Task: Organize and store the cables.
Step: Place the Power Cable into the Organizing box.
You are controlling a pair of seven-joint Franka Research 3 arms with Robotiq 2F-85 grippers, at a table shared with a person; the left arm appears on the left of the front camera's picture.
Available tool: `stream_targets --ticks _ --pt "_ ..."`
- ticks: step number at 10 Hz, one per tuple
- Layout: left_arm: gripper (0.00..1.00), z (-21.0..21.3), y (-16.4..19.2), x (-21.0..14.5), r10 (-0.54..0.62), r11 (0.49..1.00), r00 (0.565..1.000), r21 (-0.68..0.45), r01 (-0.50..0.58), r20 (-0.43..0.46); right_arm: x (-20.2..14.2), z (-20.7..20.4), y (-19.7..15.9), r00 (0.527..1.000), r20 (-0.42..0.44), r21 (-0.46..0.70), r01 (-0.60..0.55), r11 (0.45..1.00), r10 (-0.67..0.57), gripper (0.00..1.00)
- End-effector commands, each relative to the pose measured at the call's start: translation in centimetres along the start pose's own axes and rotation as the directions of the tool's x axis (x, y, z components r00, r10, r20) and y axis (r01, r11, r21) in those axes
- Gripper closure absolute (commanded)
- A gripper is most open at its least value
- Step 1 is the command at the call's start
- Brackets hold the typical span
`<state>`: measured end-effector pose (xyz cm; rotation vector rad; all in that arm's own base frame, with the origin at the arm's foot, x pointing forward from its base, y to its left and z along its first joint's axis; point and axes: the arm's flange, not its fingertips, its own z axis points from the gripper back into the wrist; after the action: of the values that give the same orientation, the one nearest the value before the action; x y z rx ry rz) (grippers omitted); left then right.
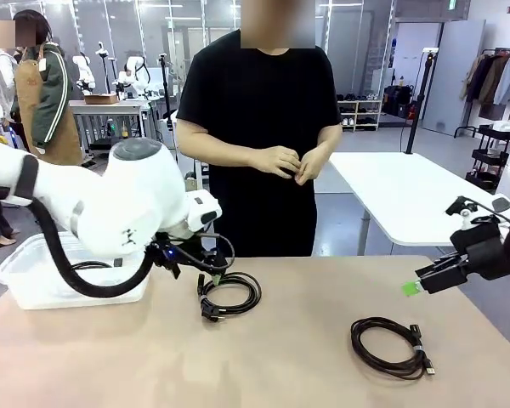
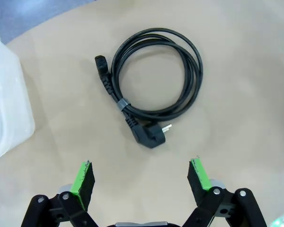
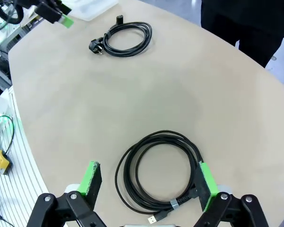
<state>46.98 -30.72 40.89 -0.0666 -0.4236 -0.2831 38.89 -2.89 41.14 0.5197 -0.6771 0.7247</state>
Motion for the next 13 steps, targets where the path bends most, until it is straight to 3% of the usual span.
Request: stream_targets --ticks 1,4,5,7,8,9,13 --pt "0.00 -3.4 -1.8 1.1 0.101 0.994 0.995 0.043 -0.101 0.006 -5.3 0.7 4.2 0.998 0.044 0.021 -0.051 0.998 0.050 0.00" --pt "0.00 -6.7 -1.9 1.4 0.177 0.984 0.984 0.035 -0.177 0.006 -8.1 0.8 6.1 0.993 0.091 0.066 -0.085 0.994 0.079 0.00" --pt "0.00 -7.6 -2.0 1.7 0.206 0.977 0.978 0.057 -0.207 0.012 -1.0 1.1 -0.8 0.999 0.033 0.017 -0.022 1.000 0.021 0.00" --pt "0.00 -8.4 -2.0 2.4 0.257 0.966 0.966 0.036 -0.257 -0.001 -1.0 1.1 -0.8 0.999 0.033 0.017 -0.022 1.000 0.021 0.00" --pt "0.00 -7.6 -1.6 2.4 0.158 0.987 0.987 0.015 -0.158 0.023 -1.0 1.1 -0.8 0.999 0.033 0.017 -0.022 1.000 0.021 0.00" --pt "0.00 -7.7 -1.1 1.7 0.225 0.974 0.974 0.045 -0.223 -0.029 -1.0 1.1 -0.8 0.999 0.033 0.017 -0.022 1.000 0.021 0.00" --pt "0.00 -7.9 -1.1 2.0 0.220 0.975 0.975 0.041 -0.219 -0.022 -1.0 1.1 -0.8 0.999 0.033 0.017 -0.022 1.000 0.021 0.00"
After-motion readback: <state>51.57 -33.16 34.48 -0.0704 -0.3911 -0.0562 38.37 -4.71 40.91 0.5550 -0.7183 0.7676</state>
